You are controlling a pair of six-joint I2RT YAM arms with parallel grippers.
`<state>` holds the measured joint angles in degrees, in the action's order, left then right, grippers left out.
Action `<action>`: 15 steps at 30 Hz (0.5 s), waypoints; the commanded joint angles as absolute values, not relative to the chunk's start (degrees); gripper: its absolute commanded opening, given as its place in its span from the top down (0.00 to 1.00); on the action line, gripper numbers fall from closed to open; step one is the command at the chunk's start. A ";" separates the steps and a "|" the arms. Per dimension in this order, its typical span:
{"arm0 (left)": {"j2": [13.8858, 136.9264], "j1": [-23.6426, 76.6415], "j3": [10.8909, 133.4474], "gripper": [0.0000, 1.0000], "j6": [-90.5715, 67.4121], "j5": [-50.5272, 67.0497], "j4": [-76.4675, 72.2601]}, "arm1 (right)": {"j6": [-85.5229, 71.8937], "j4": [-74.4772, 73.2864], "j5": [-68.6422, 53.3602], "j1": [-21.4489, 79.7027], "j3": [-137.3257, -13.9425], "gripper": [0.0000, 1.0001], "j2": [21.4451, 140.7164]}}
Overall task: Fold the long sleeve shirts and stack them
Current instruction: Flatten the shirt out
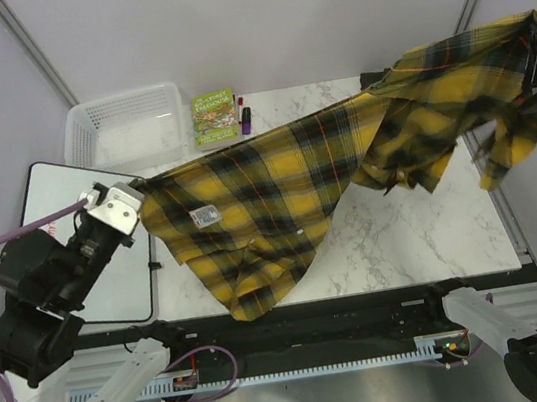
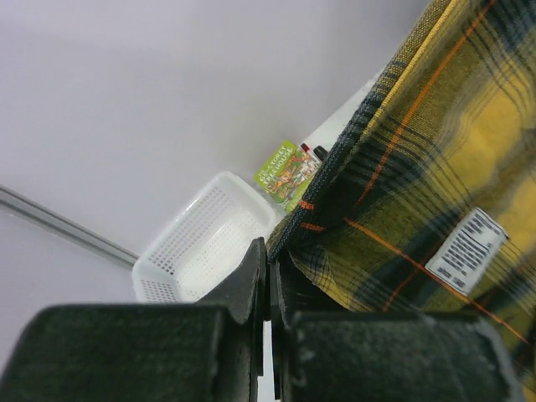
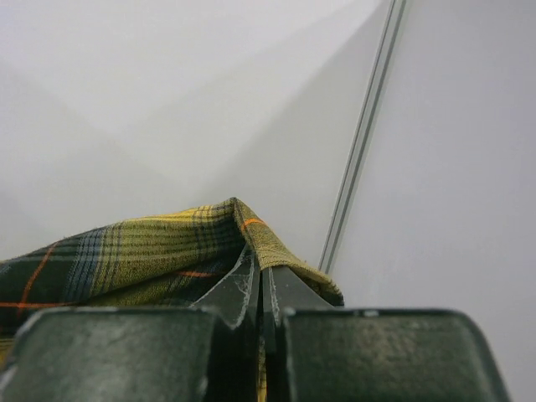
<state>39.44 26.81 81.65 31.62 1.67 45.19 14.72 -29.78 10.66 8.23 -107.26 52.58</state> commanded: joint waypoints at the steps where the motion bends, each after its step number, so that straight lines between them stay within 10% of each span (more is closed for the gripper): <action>1: 44.02 26.46 83.85 0.98 31.99 -7.01 46.16 | 16.87 -25.14 15.47 8.00 -105.31 1.00 54.49; 10: 68.25 16.30 89.06 0.98 31.84 -5.20 24.97 | 22.50 -5.99 15.64 8.00 -95.00 1.00 69.22; 15: 87.93 13.27 112.28 0.98 25.40 -0.19 23.73 | 19.09 -3.51 18.01 5.37 -117.20 1.00 86.96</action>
